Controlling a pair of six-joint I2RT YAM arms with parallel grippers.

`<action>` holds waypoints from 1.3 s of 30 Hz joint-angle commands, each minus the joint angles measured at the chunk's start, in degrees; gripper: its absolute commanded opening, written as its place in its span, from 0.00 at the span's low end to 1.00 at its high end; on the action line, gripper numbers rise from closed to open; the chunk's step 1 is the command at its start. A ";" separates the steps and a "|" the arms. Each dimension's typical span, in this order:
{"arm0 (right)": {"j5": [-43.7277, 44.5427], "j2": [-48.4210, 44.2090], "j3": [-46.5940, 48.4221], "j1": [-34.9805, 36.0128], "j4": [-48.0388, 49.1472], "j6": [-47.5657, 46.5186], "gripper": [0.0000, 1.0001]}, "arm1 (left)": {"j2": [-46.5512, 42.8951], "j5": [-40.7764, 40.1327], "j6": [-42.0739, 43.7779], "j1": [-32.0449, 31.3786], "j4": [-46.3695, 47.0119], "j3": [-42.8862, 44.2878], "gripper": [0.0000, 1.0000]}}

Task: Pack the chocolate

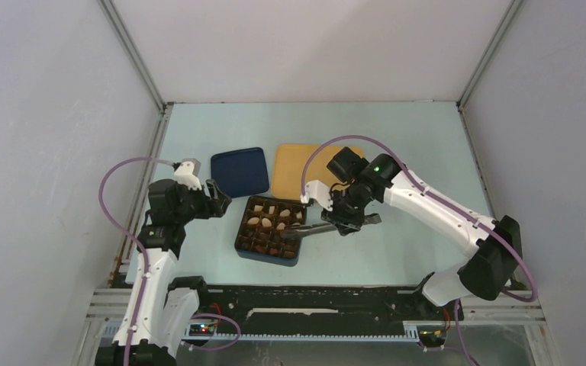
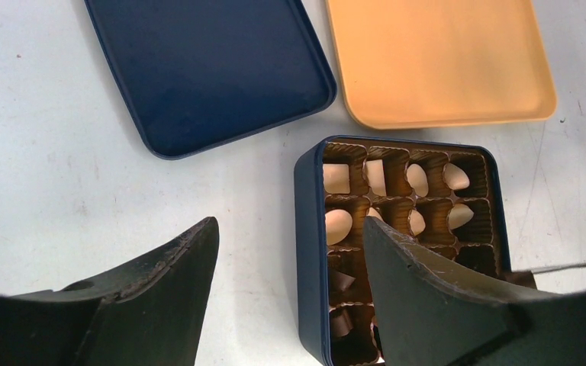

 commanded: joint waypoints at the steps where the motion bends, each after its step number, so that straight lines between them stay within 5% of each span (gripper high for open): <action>1: -2.76 -1.79 0.37 1.85 -3.74 -2.81 0.30 | -0.69 1.13 -0.66 0.78 1.23 -1.53 0.73; 29: -1.19 1.28 0.35 4.17 -1.01 -1.39 0.38 | -0.21 1.23 -0.57 0.79 1.45 -1.62 0.73; 34: -1.91 -1.62 0.36 -2.71 1.28 -0.46 0.38 | -0.21 1.28 -0.57 0.76 1.35 -1.62 0.73; 39: -5.33 -4.72 -1.31 -17.99 5.62 3.44 0.38 | -0.06 1.71 -0.75 0.77 1.53 -1.68 0.73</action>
